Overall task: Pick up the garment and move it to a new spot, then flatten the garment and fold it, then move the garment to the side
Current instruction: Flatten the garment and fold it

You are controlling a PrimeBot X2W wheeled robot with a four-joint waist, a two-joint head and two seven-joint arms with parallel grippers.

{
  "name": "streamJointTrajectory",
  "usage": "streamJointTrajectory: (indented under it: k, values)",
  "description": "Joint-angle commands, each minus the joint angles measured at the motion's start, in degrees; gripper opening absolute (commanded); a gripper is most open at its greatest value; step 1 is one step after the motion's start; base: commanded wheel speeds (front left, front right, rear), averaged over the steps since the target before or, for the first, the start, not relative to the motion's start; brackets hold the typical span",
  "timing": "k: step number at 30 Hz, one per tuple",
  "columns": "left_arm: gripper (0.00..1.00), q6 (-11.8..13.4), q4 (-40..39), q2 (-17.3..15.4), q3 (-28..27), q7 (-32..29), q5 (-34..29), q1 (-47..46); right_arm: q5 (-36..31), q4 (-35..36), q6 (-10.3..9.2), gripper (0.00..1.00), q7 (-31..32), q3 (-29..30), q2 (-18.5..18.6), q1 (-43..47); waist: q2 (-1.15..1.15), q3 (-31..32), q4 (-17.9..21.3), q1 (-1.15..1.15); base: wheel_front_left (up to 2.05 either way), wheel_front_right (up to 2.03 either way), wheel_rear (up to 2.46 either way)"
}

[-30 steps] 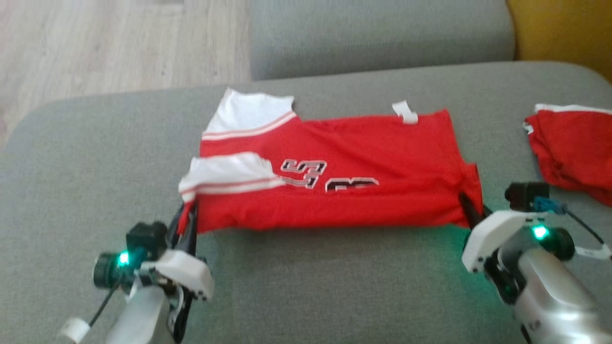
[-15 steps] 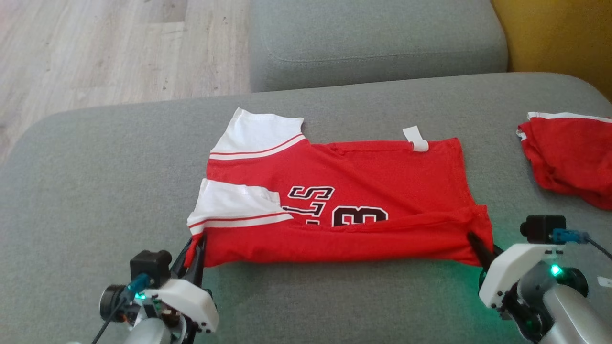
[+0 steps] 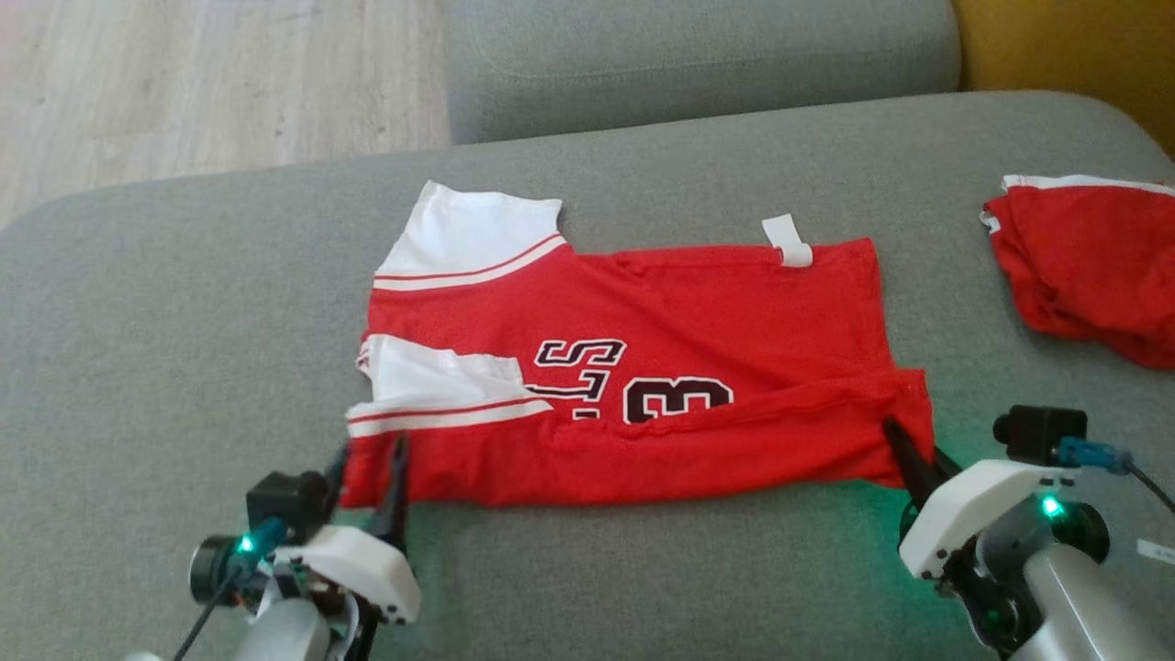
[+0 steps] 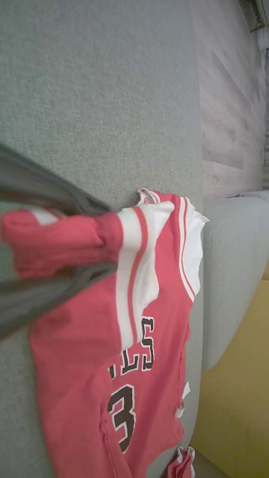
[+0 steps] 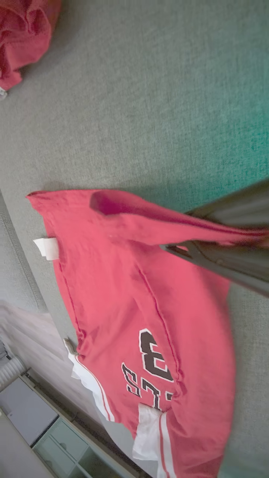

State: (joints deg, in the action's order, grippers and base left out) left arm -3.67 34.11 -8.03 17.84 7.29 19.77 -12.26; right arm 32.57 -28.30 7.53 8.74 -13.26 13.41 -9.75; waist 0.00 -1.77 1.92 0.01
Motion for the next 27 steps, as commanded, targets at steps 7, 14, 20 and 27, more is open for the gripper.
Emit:
streamJointTrajectory:
  k: [7, 14, 20, 27]
  values:
    - [1.0, 0.6, -1.2, -2.0, -2.5, 4.7, -0.3, -7.5, -3.0, 4.2, -0.04, 1.0, -6.6, 1.8, -0.6, -4.5, 0.0, -2.3, 1.9, -0.01, 0.0, 0.0, 0.0]
    - [1.0, 0.7, -6.6, -4.5, -4.1, 7.1, -1.7, -13.2, -6.0, 7.6, -0.04, 1.0, -13.5, 4.8, -1.3, -7.8, 0.0, -5.6, 4.3, -0.01, 0.0, 0.0, 0.0]
    - [1.0, -1.7, -5.9, -8.8, -2.2, 2.2, -3.7, -24.5, -8.1, 9.8, -0.04, 1.0, -14.6, 6.7, -1.9, -12.6, 0.0, -11.5, 6.6, -0.01, 0.0, 0.0, 0.0]
    - [1.0, -3.6, 3.2, -14.5, 2.2, -8.1, -3.5, -39.7, -8.9, 11.4, -0.04, 1.0, -14.9, 6.3, -2.8, -19.2, 0.0, -19.0, 10.3, -0.01, 0.0, 0.0, 0.0]
